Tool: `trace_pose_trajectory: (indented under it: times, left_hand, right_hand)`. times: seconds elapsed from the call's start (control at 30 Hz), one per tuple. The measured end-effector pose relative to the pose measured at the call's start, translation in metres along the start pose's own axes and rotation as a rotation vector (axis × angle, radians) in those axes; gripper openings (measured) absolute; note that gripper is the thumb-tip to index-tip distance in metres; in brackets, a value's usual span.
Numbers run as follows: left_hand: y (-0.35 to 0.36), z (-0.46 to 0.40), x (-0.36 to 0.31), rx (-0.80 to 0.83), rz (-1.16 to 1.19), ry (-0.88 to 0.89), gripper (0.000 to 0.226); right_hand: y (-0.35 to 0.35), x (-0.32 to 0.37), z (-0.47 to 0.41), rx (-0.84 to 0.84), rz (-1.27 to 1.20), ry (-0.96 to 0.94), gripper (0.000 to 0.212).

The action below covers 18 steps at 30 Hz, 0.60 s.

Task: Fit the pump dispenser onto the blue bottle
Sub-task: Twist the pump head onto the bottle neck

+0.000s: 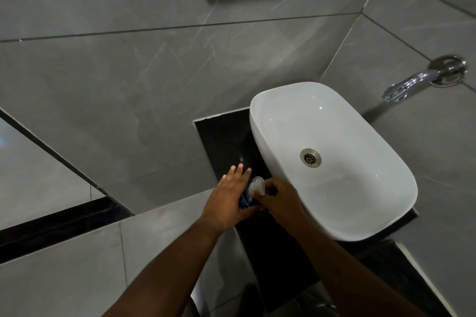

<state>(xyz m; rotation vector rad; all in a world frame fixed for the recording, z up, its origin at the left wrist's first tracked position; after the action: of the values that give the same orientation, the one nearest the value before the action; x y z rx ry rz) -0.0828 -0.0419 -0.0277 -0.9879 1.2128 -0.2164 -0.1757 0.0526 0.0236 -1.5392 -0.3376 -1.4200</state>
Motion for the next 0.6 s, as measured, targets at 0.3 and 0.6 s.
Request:
trace_pose_trajectory:
  times: [0.3,0.6]
  left_hand:
    - [-0.003,-0.004,-0.003,-0.003,-0.056,0.047,0.095]
    - [-0.005,-0.005,-0.003,-0.001,-0.047,0.056,0.093]
  right_hand:
    - [0.005,-0.007,-0.002,0.01,-0.07,-0.011,0.018]
    - [0.008,-0.003,-0.004,0.045,-0.054,-0.065,0.023]
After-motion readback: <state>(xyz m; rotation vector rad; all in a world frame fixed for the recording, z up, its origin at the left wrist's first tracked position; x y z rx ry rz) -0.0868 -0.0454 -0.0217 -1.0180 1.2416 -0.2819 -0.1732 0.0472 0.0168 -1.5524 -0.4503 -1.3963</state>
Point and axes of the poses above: each hand's wrist, its own z-axis away from the middle knuckle, its own y-axis out of the palm, x = y × z, the point moved 8 cm from there along -z, towards the middle knuckle, and after that the axes turned 5 degrees about -y, right-handed, at the moved point
